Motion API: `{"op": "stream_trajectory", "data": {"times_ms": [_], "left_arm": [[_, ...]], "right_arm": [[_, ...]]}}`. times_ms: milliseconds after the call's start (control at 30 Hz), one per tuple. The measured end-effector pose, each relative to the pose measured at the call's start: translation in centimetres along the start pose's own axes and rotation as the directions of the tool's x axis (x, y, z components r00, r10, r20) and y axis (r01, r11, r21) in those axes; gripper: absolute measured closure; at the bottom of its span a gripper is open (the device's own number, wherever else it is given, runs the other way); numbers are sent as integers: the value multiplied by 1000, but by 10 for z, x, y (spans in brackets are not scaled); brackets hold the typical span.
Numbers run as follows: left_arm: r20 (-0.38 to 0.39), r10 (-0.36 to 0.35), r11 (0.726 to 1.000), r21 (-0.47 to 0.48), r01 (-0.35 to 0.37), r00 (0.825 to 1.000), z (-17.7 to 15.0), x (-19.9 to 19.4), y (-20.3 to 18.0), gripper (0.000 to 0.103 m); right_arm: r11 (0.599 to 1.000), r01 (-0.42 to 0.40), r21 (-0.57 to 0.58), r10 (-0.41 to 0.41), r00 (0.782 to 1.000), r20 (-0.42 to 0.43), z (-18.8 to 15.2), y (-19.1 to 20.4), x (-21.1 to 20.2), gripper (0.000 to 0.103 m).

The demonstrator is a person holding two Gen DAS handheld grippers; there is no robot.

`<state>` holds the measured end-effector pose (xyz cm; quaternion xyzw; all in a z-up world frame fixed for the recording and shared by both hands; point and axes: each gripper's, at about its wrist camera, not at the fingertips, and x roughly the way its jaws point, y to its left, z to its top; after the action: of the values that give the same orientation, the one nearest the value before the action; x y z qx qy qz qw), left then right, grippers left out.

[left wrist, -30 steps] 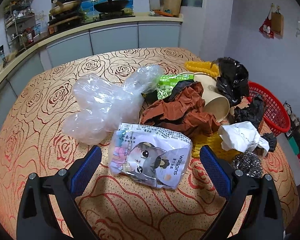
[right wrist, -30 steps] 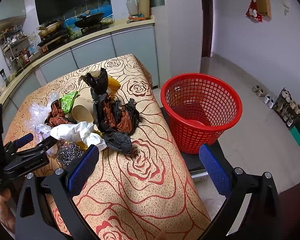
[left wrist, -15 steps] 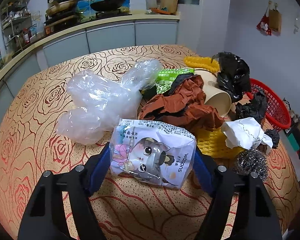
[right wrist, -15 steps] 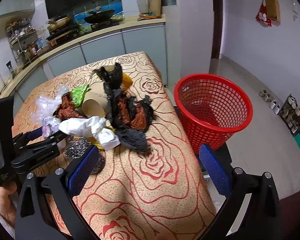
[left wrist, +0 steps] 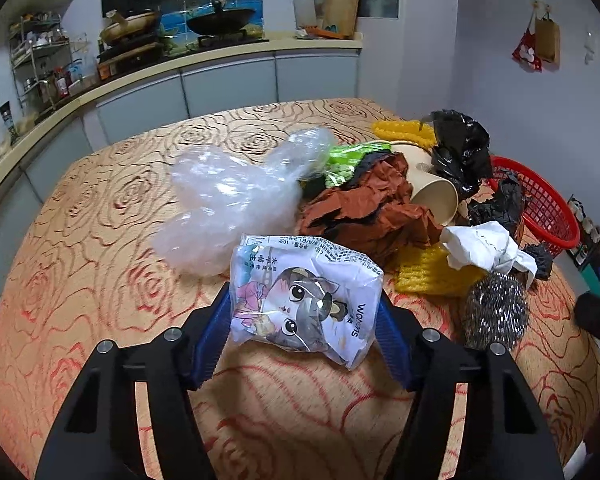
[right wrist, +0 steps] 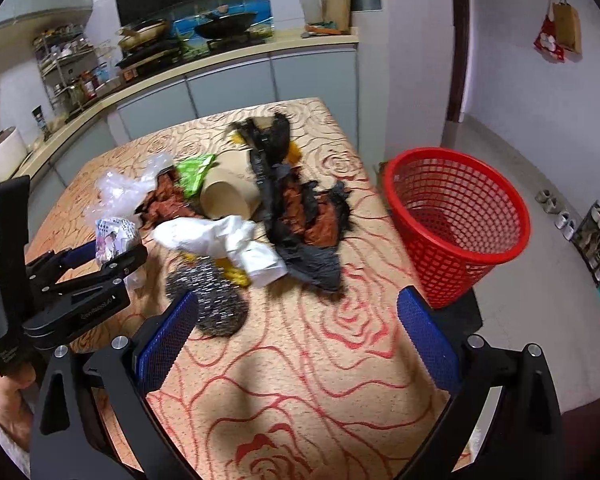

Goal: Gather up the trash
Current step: 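Grasp the steel wool scrubber with the right gripper and lift it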

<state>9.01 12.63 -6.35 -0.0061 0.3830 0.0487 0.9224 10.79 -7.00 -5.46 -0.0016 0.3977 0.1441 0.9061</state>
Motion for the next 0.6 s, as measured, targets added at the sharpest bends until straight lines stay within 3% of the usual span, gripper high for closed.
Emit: {"op": "stream_trajectory", "data": {"times_ms": [167,233,600], "left_arm": [[29,22,999,-29,-21,999,0,-19,16,39],[41,30,999,-40,-29,999,2,-25,20,39],[69,55,996,-75,-50,996,4,-39,38,39]], "right_arm": [[998,-42,-35,42,999,-9,-1,18,7,18],[997,-61,-44,61,998,-16,-1,24,11,28],[992,-94,-84,90,994,-54,-4,49,44,40]]}}
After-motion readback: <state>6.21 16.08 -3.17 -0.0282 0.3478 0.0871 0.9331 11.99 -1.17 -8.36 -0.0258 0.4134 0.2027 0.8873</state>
